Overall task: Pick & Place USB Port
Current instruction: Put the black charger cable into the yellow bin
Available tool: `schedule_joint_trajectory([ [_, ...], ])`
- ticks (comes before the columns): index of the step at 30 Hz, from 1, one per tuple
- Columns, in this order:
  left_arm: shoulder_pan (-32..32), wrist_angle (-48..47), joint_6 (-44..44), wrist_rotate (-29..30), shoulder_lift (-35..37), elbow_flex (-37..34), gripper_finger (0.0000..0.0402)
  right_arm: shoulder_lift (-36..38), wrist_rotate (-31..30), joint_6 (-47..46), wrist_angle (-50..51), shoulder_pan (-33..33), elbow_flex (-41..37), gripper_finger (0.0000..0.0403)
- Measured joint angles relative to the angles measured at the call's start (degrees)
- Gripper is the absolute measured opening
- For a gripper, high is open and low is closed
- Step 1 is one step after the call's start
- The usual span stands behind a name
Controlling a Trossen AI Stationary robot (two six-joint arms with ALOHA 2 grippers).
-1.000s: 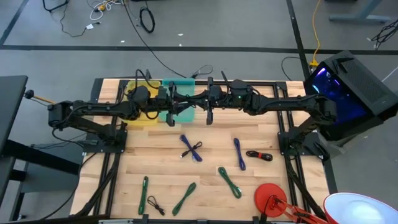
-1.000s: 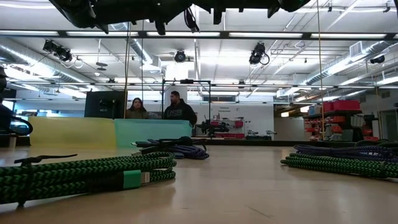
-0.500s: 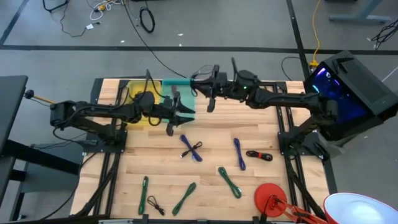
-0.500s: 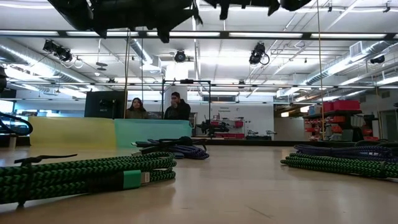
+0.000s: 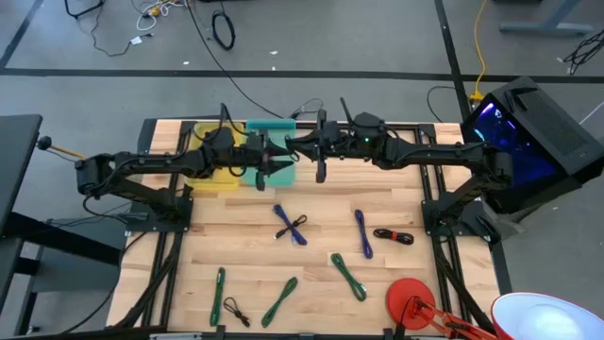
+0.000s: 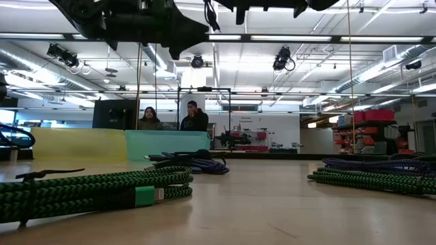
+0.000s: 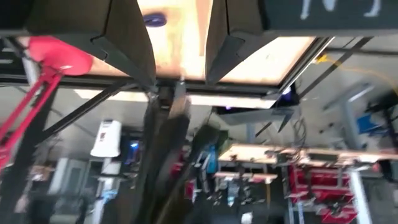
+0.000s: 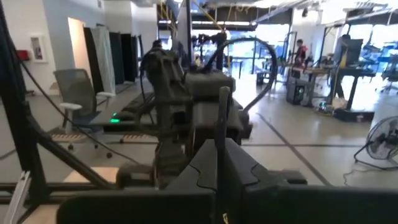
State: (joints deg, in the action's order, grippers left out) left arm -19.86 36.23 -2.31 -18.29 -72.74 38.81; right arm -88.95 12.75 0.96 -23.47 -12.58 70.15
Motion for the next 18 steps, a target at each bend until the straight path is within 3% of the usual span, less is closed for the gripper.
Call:
schedule_joint_trajectory([
  [10, 0.8, 2.8, -0.3, -2.9, 0.1, 0.1, 0.0187, 0.0, -1.2, 1.1, 1.0, 1.1, -0.9, 0.0000],
  [18, 0.9, 6.2, -0.7, 0.3, 0.1, 0.1, 0.0204, -3.3, -1.6, 0.8, -2.8, 3.1, -0.9, 0.0000],
])
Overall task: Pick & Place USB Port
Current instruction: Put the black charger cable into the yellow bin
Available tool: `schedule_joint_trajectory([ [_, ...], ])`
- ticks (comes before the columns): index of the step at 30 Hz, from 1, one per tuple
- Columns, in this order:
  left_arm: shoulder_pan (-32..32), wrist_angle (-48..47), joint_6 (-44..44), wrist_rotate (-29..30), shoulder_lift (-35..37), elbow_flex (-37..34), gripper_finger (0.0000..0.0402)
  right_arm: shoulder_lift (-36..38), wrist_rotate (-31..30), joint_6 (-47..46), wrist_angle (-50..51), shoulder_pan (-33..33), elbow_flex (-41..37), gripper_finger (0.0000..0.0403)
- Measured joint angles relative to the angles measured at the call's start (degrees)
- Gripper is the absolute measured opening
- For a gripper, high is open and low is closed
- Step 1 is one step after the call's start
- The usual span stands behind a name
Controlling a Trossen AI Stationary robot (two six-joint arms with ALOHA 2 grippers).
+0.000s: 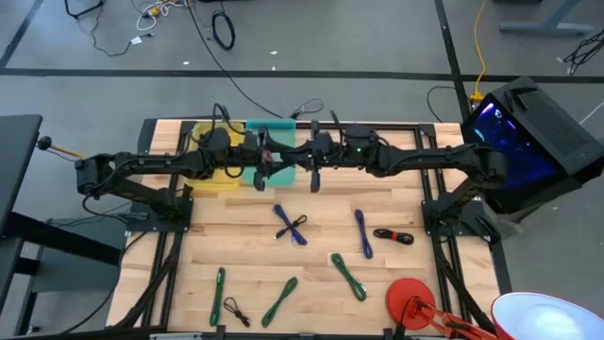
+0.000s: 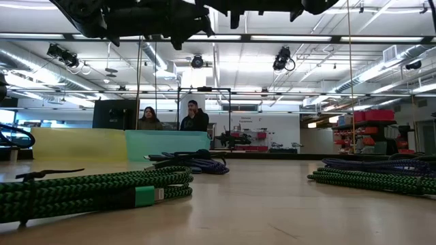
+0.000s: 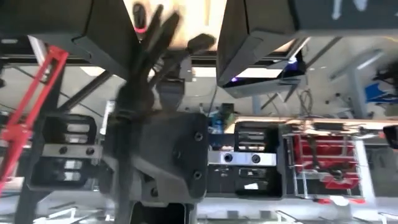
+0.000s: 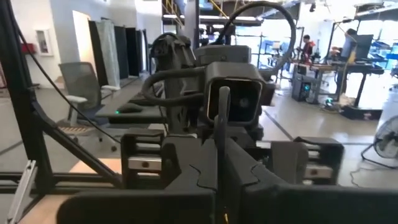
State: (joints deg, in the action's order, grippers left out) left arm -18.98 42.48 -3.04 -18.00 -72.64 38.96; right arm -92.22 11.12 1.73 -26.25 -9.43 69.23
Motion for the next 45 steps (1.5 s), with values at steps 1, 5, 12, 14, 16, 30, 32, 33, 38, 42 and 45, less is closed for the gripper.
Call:
schedule_joint_trajectory([
  [1, 0.0, 0.1, -0.6, 0.1, 0.0, 0.0, 0.0203, -0.6, 0.1, -0.1, -1.0, 0.1, 0.0, 0.0000],
  [5, 0.0, -1.5, -1.8, 0.1, 0.0, 0.0, 0.0171, -1.5, 0.2, -0.2, -3.7, -0.1, -0.1, 0.0000],
  [12, 0.0, -5.6, 0.9, 1.6, 0.0, 0.0, 0.0026, -0.8, 0.1, -1.4, -3.2, -1.3, -0.1, 0.0000],
  [14, 0.0, -5.5, 1.1, 2.2, 0.0, 0.0, 0.0026, -1.0, 0.1, -1.6, -3.0, -1.4, 0.0, 0.0000],
  [16, -0.2, -5.7, 1.1, 2.7, 0.0, 0.0, 0.0026, -1.1, 0.1, -1.6, -2.7, -1.4, 0.0, 0.0002],
  [30, -4.5, -22.6, -1.4, 12.9, 5.4, 0.0, 0.0026, 0.0, 1.6, -5.4, 5.5, -6.2, 0.0, 0.0135],
  [32, -5.4, -29.5, -2.5, 15.7, 8.0, 0.0, 0.0026, 0.3, 1.6, -5.8, 8.4, -7.1, 0.0, 0.0153],
  [33, -5.7, -33.8, -2.6, 18.0, 9.5, 0.0, 0.0026, 0.5, 1.7, -5.8, 9.8, -7.6, 0.0, 0.0160],
  [38, -6.7, -54.4, -5.7, 31.8, 17.9, 0.0, 0.0026, 0.8, -1.5, -5.8, 15.2, -9.0, 0.0, 0.0181],
  [42, -6.6, -68.4, -10.3, 41.7, 24.5, 0.0, 0.0026, 0.8, -3.6, -5.8, 17.8, -9.5, 0.0, 0.0180],
  [45, -6.5, -77.2, -13.2, 46.7, 29.1, 0.0, 0.0026, 0.8, -4.0, -5.8, 20.2, -9.4, 0.0, 0.0175],
])
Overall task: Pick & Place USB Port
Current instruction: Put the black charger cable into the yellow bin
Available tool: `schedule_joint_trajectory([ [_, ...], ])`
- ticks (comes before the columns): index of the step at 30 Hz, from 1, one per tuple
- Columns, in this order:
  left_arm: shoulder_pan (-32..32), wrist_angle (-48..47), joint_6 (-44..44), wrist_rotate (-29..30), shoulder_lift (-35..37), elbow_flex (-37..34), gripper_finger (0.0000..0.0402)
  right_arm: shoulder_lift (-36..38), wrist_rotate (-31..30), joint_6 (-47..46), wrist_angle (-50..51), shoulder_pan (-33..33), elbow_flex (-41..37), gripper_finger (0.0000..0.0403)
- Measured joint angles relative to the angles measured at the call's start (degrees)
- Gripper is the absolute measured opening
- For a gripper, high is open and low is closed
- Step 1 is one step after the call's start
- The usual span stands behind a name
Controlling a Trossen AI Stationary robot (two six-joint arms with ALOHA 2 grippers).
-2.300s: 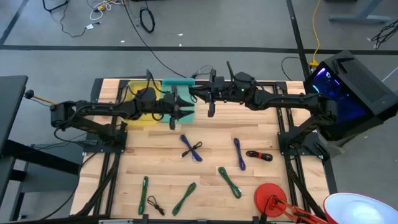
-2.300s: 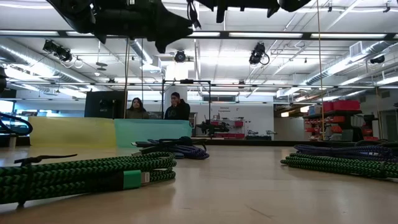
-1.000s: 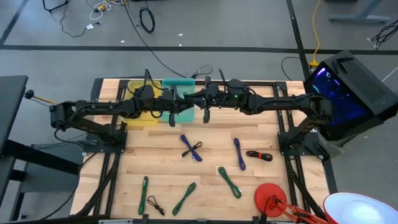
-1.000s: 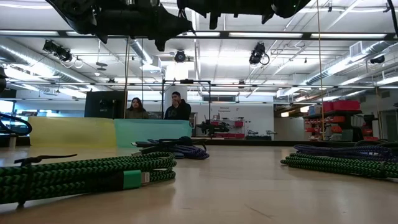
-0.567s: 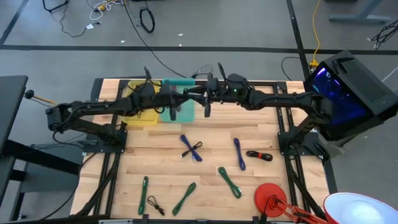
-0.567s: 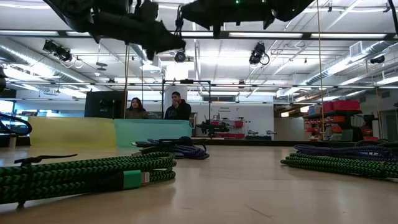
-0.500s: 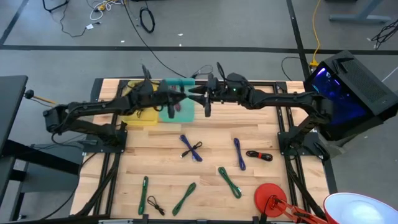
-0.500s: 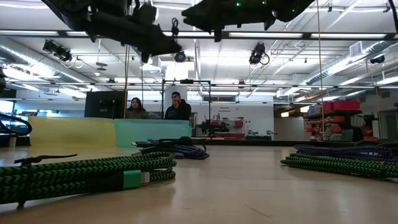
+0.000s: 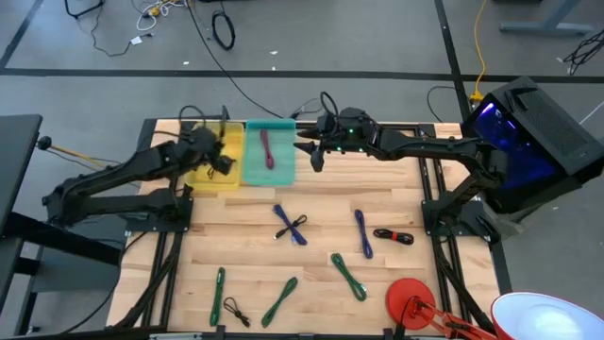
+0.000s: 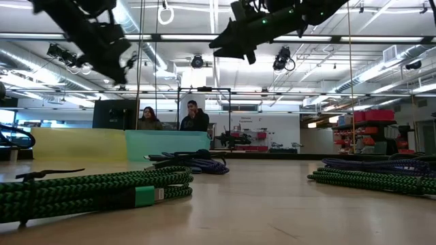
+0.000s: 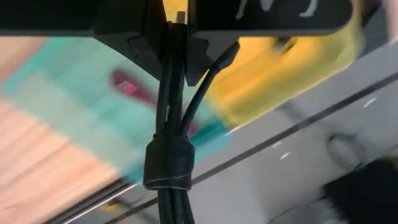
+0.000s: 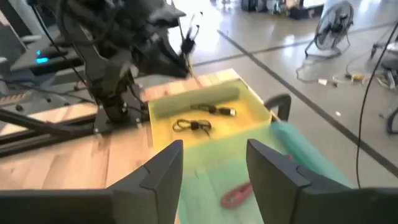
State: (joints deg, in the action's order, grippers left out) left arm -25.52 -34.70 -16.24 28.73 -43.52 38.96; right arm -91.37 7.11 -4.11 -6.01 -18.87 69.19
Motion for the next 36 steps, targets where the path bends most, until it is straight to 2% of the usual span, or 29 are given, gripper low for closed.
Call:
schedule_joint_trajectory([
  [5, -0.1, -12.1, -5.9, 3.1, 5.2, 0.0, 0.0026, 0.0, -0.2, -0.3, 3.3, 1.6, 0.0, 0.0167],
  [11, -0.1, -14.8, -8.7, 2.3, 6.0, 0.0, 0.0026, 0.0, -0.2, -1.6, 3.2, 5.9, 0.0, 0.0164],
  [19, -0.1, -18.1, -11.8, 1.5, 2.2, 0.0, 0.0026, 0.0, -0.2, -1.4, 1.9, 14.1, 0.0, 0.0164],
  [24, -0.1, -18.0, -12.1, 1.2, -1.6, 0.0, 0.0026, 0.0, -4.5, -0.3, 1.6, 18.5, 0.0, 0.0164],
  [32, -1.0, -17.9, -11.4, -1.2, -7.6, 0.0, 0.0026, 0.0, -9.7, 0.5, 1.7, 22.6, 0.0, 0.0165],
  [36, -3.0, -17.7, -10.3, -2.5, -9.5, 0.0, 0.0026, 0.0, -9.8, 0.6, 2.0, 23.4, 0.0, 0.0165],
])
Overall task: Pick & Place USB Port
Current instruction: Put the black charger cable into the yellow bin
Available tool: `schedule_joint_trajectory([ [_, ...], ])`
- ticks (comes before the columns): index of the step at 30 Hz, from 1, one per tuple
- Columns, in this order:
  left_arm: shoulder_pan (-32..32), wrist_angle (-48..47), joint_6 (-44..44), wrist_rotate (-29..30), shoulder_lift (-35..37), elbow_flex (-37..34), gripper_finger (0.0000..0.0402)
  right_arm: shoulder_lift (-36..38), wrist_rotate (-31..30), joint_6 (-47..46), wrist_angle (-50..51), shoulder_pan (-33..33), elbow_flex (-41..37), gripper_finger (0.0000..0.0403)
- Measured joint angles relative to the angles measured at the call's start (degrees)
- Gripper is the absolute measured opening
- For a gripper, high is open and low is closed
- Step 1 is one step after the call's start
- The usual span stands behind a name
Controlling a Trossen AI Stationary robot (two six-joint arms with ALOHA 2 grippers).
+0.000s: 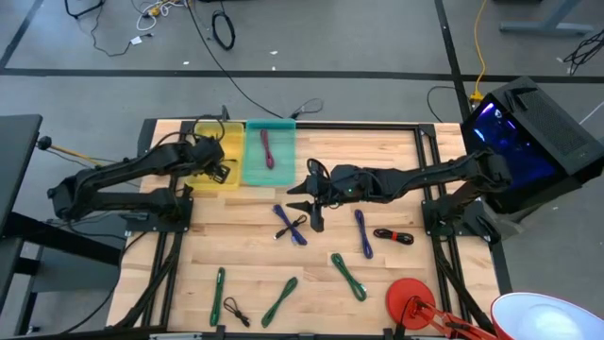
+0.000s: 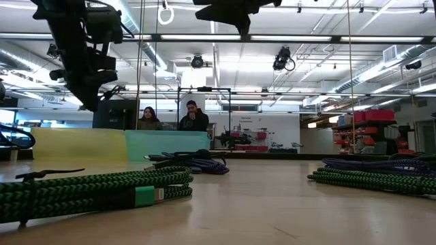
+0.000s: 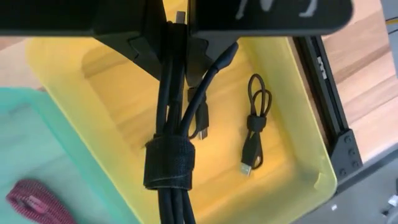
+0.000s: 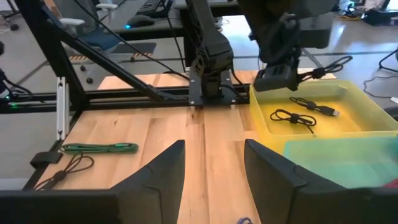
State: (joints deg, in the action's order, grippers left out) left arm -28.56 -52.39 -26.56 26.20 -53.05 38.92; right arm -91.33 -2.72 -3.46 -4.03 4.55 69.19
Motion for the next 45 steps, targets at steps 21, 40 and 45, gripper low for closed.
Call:
schedule_joint_trajectory([
  [21, -7.3, 7.7, 9.7, -14.4, -2.7, -2.0, 0.0236, -0.2, -1.4, -2.3, 2.5, 1.0, 0.0, 0.0165],
  [40, 18.4, 23.1, 12.6, -33.0, -2.7, -2.0, 0.0232, -12.8, -1.0, -2.7, 13.2, -0.7, 0.0, 0.0165],
  [45, 24.7, 24.9, 11.3, -27.3, -2.7, -2.0, 0.0232, -15.8, -2.8, 1.8, 14.2, -0.7, 0.0, 0.0165],
])
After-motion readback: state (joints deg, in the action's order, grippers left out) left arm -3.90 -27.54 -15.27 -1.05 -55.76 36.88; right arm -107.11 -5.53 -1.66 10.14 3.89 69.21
